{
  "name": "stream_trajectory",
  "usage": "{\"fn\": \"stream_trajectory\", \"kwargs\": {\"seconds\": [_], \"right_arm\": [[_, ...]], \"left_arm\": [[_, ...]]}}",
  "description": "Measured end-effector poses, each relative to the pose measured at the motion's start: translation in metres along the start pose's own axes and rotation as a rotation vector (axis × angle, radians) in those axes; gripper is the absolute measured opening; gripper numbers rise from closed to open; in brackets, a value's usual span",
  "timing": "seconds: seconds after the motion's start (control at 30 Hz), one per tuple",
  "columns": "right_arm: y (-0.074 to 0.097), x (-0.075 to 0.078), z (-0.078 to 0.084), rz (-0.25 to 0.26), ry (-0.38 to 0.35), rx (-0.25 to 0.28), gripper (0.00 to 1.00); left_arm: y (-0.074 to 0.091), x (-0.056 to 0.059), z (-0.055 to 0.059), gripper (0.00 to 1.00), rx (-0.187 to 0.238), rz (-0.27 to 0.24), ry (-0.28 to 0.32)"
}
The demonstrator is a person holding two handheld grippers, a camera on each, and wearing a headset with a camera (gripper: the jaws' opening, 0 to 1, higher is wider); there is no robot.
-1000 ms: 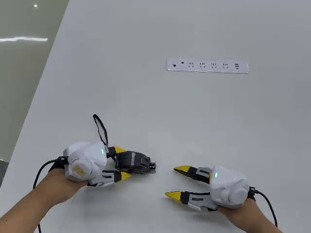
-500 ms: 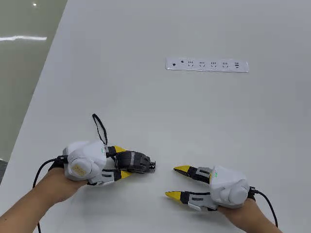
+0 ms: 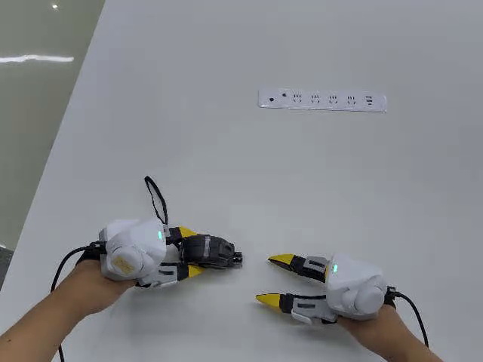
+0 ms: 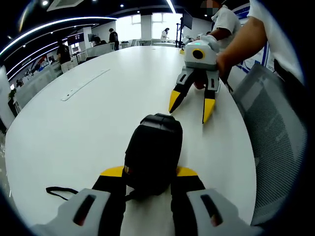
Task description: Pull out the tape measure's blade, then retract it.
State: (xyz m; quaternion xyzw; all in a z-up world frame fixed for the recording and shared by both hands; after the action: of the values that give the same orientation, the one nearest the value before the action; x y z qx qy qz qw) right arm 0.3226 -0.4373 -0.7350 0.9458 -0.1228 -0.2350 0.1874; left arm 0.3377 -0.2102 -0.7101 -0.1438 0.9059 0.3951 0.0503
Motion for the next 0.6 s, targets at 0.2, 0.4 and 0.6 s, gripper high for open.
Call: {"fn": "stream_trajectory", "kwargs": {"seconds": [0.2,0.4,0.6], "right_arm": [[-0.005,0.002,-0.003,-0.007,0.007,-0.001,0.4],[-0.007,0.004,-0.007,-0.014,0.011,0.003,0.4],[-0.011,0.006,-0.01,-0.021,0.02,0.004,0.4]], "left_arm": [[0.001,-0.001,0.001,0.29,-0.019,0.0,-0.004],[0.0,-0.001,0.002,0.29,-0.013,0.003,-0.002],[0.0,-0.001,0.001,0.29,-0.011,0.01,-0.005]]}}
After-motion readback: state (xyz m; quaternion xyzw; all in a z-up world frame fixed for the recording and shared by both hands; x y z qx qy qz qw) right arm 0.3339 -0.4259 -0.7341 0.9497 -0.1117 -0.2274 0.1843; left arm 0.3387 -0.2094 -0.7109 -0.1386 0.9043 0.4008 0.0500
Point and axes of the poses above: the centre of the closed fingertips' face, and the gripper's own axes: y roughly backward along the fingers, x roughly to its right, z roughly out of its underside, the point moved 8 cm from there along y, roughly backward along the fingers, and after that the axes turned 15 degrees about -y, right-handed, at the moved point
